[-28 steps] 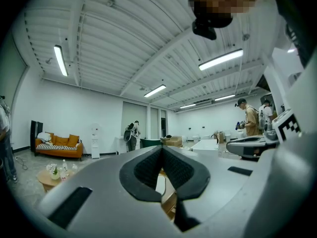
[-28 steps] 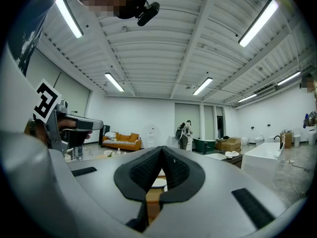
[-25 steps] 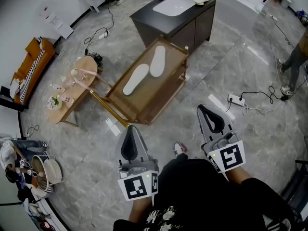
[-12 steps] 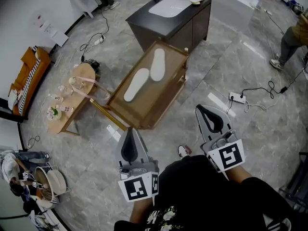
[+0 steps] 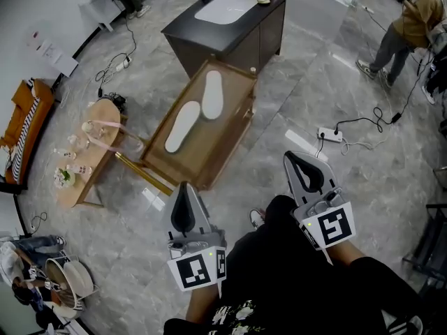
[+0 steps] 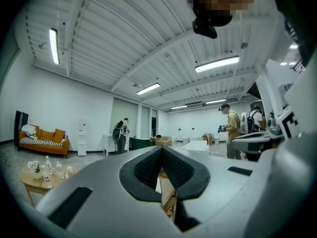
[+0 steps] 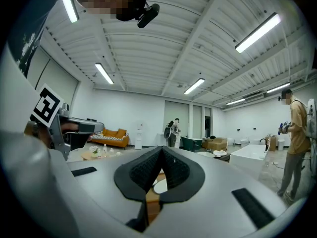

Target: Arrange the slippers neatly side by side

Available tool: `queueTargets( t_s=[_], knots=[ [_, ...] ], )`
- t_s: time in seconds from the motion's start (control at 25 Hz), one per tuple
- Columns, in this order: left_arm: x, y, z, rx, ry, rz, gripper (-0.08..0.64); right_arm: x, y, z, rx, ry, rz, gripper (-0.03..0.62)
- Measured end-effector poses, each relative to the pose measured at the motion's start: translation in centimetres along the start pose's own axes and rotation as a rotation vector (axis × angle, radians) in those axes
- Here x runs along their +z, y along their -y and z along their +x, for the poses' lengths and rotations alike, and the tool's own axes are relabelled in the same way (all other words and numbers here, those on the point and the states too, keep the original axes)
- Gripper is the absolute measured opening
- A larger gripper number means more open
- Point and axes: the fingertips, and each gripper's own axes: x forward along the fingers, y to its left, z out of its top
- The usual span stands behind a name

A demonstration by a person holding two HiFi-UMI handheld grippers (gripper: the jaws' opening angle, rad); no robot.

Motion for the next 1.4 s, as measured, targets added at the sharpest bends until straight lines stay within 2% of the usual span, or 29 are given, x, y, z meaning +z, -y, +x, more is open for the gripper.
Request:
queueTargets(
  t_s=[0.2,0.72,1.4],
  knots=[
    [-0.3,-0.1,0.3,-0.006,-0.008,0.005,0.000,-0.9,0.2,0.3,-0.006,-0.021,0.004,-0.006],
    [0.0,-1.8,1.2,0.029,-0.003,0.027,0.000,-0.7,-0.8,3.2,0.057,-0.010,0.003,-0.005],
    [-0.1,-3.1,3.5,0.137,-0.019,0.027,0.000,-0.7,-0.3,8.4,0.176,0.002,0.014,-0.005]
  ],
)
